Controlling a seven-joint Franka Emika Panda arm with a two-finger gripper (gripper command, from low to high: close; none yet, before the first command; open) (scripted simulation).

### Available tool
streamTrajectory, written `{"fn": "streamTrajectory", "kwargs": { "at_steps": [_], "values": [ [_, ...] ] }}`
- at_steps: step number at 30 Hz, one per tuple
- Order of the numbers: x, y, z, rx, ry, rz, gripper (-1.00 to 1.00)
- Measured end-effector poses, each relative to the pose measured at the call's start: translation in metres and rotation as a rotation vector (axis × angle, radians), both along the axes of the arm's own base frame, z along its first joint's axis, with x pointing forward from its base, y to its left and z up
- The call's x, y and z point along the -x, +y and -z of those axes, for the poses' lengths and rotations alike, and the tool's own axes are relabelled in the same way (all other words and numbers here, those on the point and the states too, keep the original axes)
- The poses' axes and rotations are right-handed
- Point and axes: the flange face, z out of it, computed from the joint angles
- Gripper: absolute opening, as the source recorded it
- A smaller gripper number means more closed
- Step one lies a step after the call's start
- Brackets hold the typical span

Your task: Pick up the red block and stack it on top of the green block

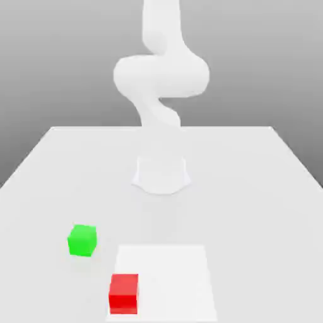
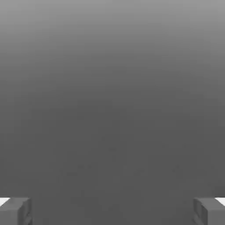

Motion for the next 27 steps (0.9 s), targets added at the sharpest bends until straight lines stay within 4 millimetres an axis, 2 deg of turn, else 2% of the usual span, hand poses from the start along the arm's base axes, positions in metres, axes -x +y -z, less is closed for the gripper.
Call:
{"fn": "streamTrajectory", "kwargs": {
  "at_steps": [3,6,12,17,23,27],
  "values": [
    [-0.037,-0.008,0.053,-0.005,0.093,-0.005,0.0],
    [-0.066,-0.016,0.107,-0.009,0.182,-0.008,0.0],
    [-0.101,-0.031,0.222,-0.012,0.358,-0.009,0.0],
    [-0.108,-0.043,0.32,-0.009,0.505,-0.006,0.0],
    [-0.089,-0.059,0.434,0.003,0.681,0.001,0.0],
    [-0.082,-0.062,0.492,0.009,0.723,0.0,0.0]
  ]
}}
